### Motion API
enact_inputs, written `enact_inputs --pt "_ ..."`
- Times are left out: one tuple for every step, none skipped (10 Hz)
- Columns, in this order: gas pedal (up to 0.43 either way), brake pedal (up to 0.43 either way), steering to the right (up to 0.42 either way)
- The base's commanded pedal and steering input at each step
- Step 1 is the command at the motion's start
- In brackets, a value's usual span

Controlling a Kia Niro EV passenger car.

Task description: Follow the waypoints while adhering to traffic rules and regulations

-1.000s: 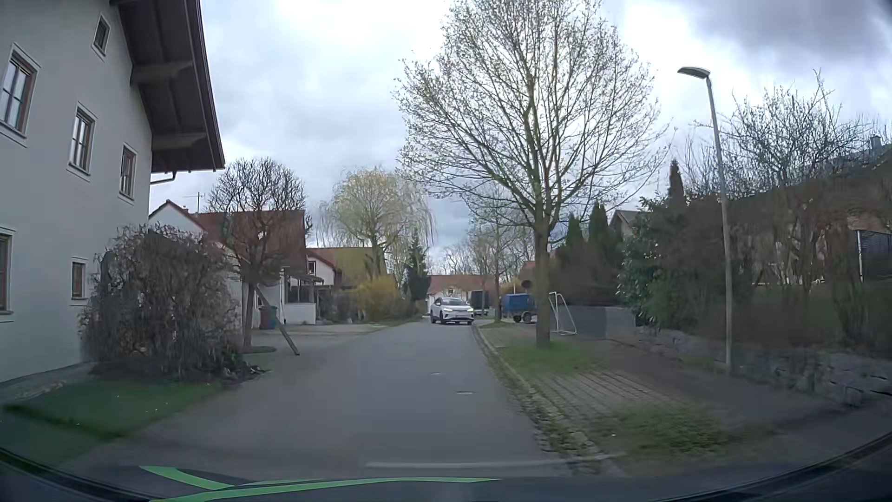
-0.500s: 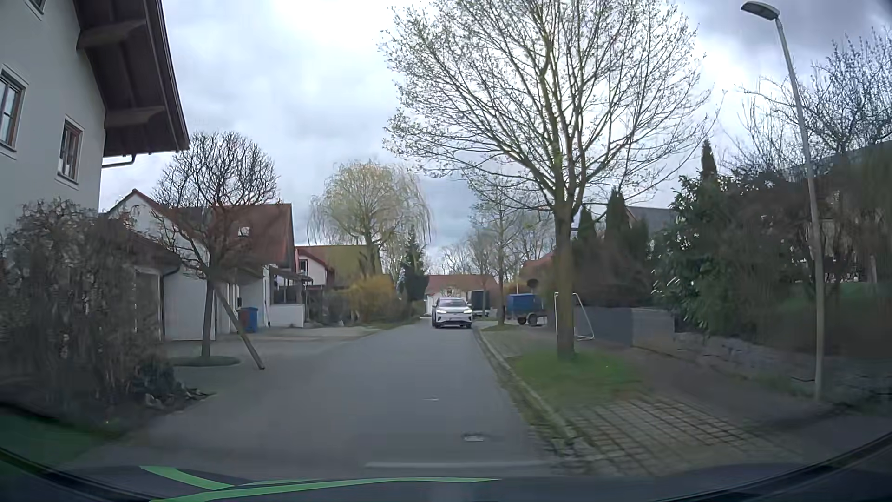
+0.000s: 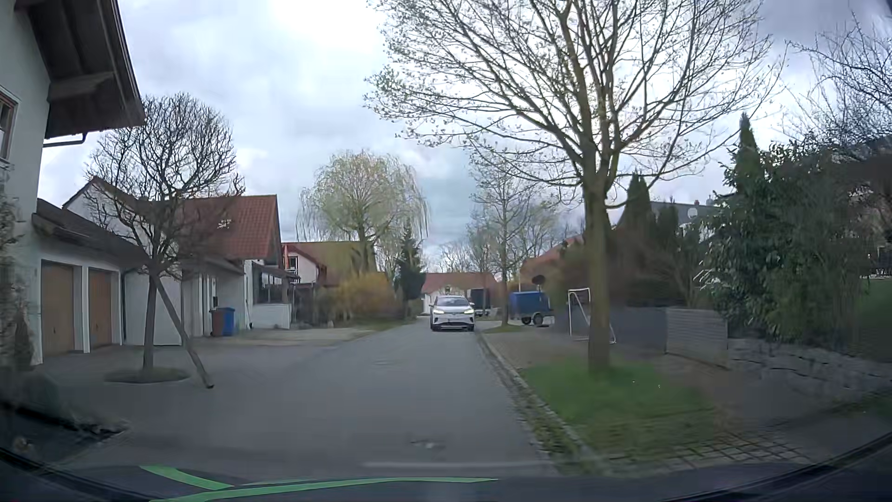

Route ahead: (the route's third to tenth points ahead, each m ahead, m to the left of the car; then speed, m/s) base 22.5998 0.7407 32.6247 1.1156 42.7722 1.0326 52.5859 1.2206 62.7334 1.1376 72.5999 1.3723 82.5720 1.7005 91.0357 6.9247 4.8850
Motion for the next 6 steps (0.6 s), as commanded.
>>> enact_inputs --pt "0.0 0.0 -0.029" --pt "0.0 0.0 -0.063" --pt "0.0 0.0 -0.084" --pt "0.067 0.0 -0.086" --pt "0.15 0.0 -0.085" --pt "0.197 0.0 -0.086"
